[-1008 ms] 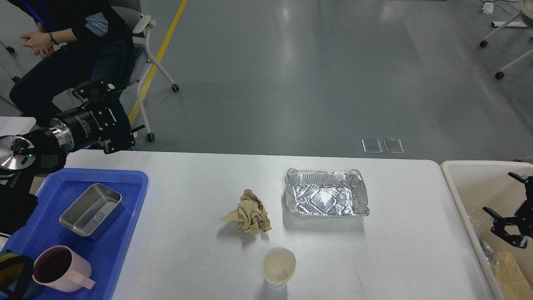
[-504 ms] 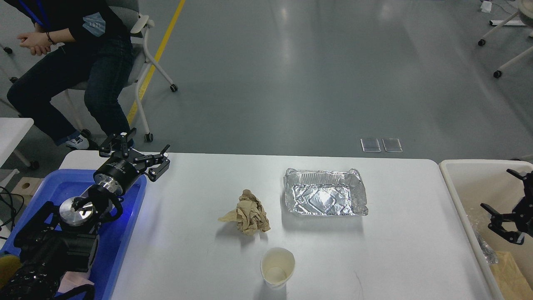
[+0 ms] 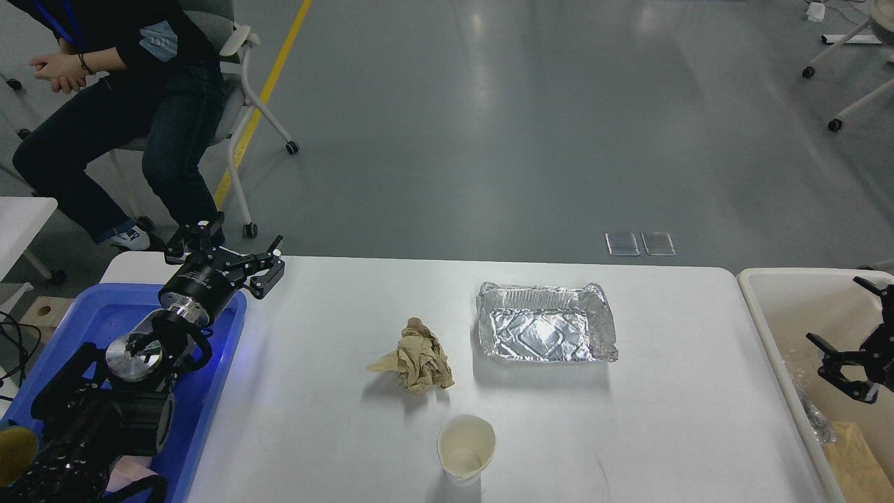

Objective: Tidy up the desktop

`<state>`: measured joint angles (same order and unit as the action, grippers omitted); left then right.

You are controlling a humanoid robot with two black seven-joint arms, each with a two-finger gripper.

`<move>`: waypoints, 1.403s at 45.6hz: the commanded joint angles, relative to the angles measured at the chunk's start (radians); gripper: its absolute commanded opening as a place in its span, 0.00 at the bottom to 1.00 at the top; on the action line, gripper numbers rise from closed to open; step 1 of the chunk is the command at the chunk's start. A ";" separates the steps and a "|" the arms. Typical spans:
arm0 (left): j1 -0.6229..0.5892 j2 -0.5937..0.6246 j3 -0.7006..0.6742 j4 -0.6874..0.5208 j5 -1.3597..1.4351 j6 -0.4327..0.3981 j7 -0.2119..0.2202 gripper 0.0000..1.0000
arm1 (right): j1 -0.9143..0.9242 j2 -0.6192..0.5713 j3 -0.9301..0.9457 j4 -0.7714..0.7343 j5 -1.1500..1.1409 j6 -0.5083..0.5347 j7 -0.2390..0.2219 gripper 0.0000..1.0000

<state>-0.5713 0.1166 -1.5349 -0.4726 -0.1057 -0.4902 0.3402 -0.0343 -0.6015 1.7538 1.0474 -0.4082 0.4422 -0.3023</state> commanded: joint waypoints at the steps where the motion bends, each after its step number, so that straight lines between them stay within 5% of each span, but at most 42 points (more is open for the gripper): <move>1: 0.007 0.002 0.004 0.000 0.003 0.001 -0.003 1.00 | 0.030 0.014 0.030 -0.006 0.008 -0.007 0.002 1.00; 20: 0.013 -0.005 0.006 0.000 0.009 0.016 -0.007 1.00 | 0.105 0.180 0.222 -0.004 0.006 0.041 0.006 1.00; 42: 0.065 -0.028 -0.008 0.000 0.009 0.019 -0.009 1.00 | 0.123 0.207 0.233 -0.012 0.008 0.029 -0.006 1.00; 57: 0.057 -0.045 -0.007 0.000 0.011 0.019 -0.009 1.00 | 0.120 0.189 0.107 -0.001 -0.009 0.104 -0.006 1.00; 64: 0.057 -0.043 -0.007 0.000 0.009 0.019 -0.007 1.00 | 0.134 0.066 -0.016 0.000 -0.011 0.104 -0.006 1.00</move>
<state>-0.5137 0.0723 -1.5417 -0.4724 -0.0955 -0.4710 0.3312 0.0905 -0.4457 1.8284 1.0464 -0.4175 0.5458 -0.3096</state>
